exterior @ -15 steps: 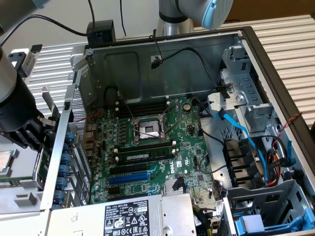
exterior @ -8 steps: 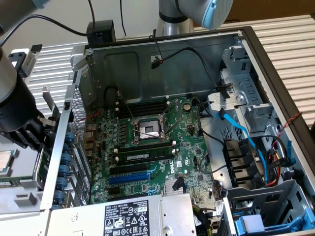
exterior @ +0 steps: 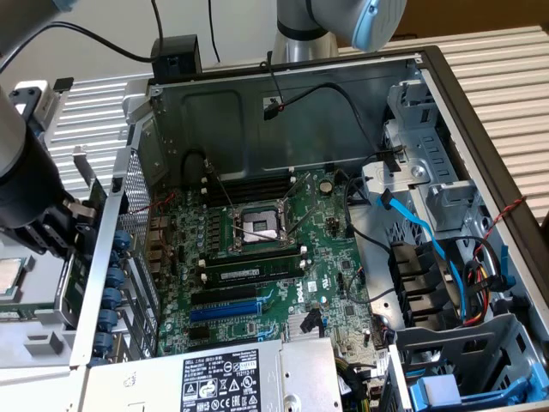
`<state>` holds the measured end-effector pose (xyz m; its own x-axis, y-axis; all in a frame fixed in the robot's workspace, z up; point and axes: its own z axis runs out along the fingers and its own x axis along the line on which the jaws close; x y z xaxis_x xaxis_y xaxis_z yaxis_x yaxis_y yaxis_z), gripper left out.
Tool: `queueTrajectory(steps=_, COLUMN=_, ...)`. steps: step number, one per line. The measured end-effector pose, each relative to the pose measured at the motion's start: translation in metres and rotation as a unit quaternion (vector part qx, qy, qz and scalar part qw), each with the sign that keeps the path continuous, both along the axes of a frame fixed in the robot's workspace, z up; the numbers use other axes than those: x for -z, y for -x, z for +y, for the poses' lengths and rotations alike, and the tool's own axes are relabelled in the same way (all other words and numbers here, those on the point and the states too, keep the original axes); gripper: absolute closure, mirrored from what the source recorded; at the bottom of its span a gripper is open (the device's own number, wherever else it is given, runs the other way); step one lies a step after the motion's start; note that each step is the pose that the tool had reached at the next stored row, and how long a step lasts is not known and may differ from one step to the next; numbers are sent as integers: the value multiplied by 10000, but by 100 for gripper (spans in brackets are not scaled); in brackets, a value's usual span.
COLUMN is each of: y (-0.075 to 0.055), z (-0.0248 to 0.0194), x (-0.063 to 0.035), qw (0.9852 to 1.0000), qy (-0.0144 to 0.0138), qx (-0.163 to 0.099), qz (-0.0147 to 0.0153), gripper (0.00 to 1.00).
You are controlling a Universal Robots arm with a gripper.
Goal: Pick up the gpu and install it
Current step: 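Pick up the gpu and move the gpu toward the slot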
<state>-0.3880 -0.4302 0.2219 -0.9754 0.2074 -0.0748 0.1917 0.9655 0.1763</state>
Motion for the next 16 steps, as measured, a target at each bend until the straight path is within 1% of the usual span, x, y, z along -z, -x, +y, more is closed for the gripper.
queueTrajectory(steps=1, y=0, z=-13, x=-15, qw=10000, qy=-9, qx=0, qz=2, gripper=71)
queueTrajectory(steps=3, y=0, z=-48, x=-52, qw=10000, qy=-16, qx=0, qz=14, gripper=71)
queueTrajectory(steps=5, y=0, z=-83, x=-102, qw=10000, qy=-17, qx=0, qz=35, gripper=71)
queueTrajectory(steps=7, y=0, z=-106, x=-169, qw=10000, qy=-17, qx=0, qz=52, gripper=71)
queueTrajectory(steps=10, y=0, z=-122, x=-244, qw=10000, qy=-33, qx=0, qz=58, gripper=71)
queueTrajectory(steps=12, y=0, z=-146, x=-254, qw=10000, qy=-54, qx=0, qz=59, gripper=71)
queueTrajectory(steps=14, y=0, z=-167, x=-250, qw=10000, qy=-56, qx=10, qz=63, gripper=71)
queueTrajectory(steps=16, y=0, z=-174, x=-244, qw=9999, qy=-57, qx=49, qz=66, gripper=71)
